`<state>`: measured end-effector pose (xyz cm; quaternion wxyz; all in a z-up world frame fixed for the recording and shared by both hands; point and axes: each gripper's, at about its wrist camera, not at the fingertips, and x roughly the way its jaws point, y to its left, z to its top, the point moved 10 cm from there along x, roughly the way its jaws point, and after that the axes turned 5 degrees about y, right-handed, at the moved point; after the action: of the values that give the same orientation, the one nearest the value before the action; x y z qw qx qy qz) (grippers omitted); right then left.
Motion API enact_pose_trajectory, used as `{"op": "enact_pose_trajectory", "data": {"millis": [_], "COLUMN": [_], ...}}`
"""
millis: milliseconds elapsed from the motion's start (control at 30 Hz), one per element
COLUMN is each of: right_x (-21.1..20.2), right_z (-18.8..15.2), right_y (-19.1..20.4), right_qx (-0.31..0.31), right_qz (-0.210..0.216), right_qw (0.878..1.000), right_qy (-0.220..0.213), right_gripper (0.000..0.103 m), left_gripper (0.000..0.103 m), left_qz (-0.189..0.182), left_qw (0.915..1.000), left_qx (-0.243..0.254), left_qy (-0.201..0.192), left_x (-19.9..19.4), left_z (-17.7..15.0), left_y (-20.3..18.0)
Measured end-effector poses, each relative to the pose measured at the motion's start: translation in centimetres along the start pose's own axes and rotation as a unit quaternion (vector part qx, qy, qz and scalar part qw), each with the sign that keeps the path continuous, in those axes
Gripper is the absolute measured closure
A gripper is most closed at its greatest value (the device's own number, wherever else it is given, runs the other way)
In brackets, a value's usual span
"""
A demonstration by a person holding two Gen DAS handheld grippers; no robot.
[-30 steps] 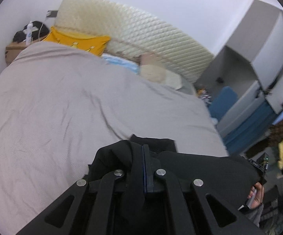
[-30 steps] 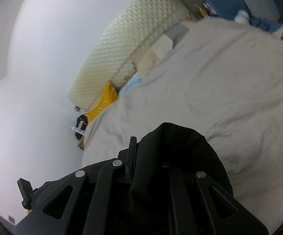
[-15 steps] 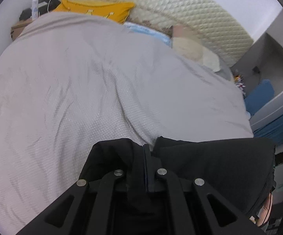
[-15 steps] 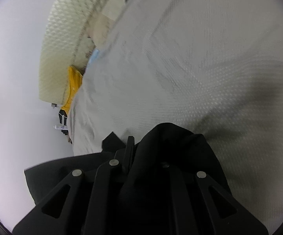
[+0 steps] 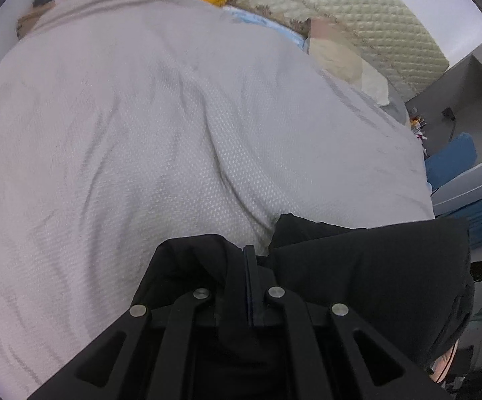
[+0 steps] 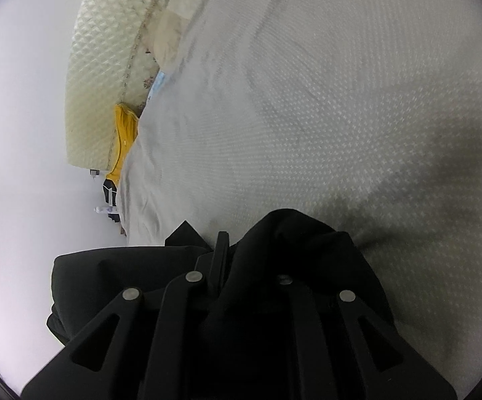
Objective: Fold large clothes
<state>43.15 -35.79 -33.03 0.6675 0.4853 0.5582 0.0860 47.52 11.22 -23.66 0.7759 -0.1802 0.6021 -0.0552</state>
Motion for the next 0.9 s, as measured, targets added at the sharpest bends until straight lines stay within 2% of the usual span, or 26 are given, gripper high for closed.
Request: {"op": "enact_pose_trajectory", "data": {"millis": [100, 133, 167, 200, 233, 267, 367, 467, 500, 533, 633, 733, 800, 900], "right_x": [-1.7, -2.4, -2.8, -3.8, -4.7, -5.4, -7.7, -11.0, -11.9, -13.9, -17.7, -18.0, -16.2, -12.7], "right_z": [-1.0, -1.5, -1.7, -2.3, -2.8, -3.3, -4.4, -5.2, -5.3, -5.6, -6.2, -7.9, -9.9, -12.4], "right_y": [1.3, 1.8, 2.2, 2.9, 3.6, 4.1, 5.1, 6.4, 6.7, 7.1, 8.4, 10.9, 12.6, 13.7], "right_qx": [-0.025, -0.031, -0.034, -0.038, -0.041, -0.046, -0.088, -0.135, -0.143, -0.154, -0.173, -0.204, -0.237, -0.275], "right_qz": [-0.008, -0.006, 0.002, 0.028, 0.051, 0.060, 0.030, -0.027, -0.041, -0.068, -0.122, -0.117, -0.110, -0.123], "right_qw": [0.999, 0.999, 0.999, 0.998, 0.997, 0.996, 0.993, 0.982, 0.977, 0.966, 0.937, 0.927, 0.925, 0.921], "right_qy": [-0.021, -0.025, -0.028, -0.032, -0.035, -0.041, -0.069, -0.131, -0.154, -0.198, -0.278, -0.291, -0.275, -0.248], "right_gripper": [0.085, 0.080, 0.065, 0.054, 0.033, 0.027, 0.027, 0.027, 0.027, 0.026, 0.024, 0.023, 0.023, 0.022], "left_gripper": [0.096, 0.094, 0.089, 0.084, 0.073, 0.058, 0.027, 0.024, 0.024, 0.024, 0.024, 0.024, 0.024, 0.024], "left_qz": [-0.030, -0.041, -0.059, -0.073, -0.084, -0.089, -0.100, -0.096, -0.083, -0.074, -0.052, -0.057, -0.041, -0.031], "left_qw": [0.9994, 0.9990, 0.9980, 0.9971, 0.9962, 0.9959, 0.9946, 0.9931, 0.9925, 0.9915, 0.9816, 0.9729, 0.9730, 0.9714], "left_qx": [-0.011, -0.016, -0.021, -0.023, -0.022, -0.020, 0.007, 0.015, 0.024, 0.033, 0.070, 0.121, 0.153, 0.186], "left_qy": [-0.009, -0.008, -0.005, 0.000, 0.003, 0.004, -0.028, -0.065, -0.086, -0.102, -0.170, -0.189, -0.168, -0.144], "left_x": [-2.9, -3.7, -4.7, -5.5, -6.3, -7.1, -11.0, -14.2, -15.4, -16.2, -18.4, -17.3, -14.3, -9.5], "left_z": [-1.1, -1.6, -2.3, -3.0, -3.8, -4.2, -6.2, -7.6, -8.2, -8.6, -9.9, -11.4, -12.1, -12.2], "left_y": [0.0, 0.1, 0.3, 0.4, 0.5, 0.6, 1.0, 1.6, 1.7, 1.6, -0.1, -3.6, -5.9, -9.4]}}
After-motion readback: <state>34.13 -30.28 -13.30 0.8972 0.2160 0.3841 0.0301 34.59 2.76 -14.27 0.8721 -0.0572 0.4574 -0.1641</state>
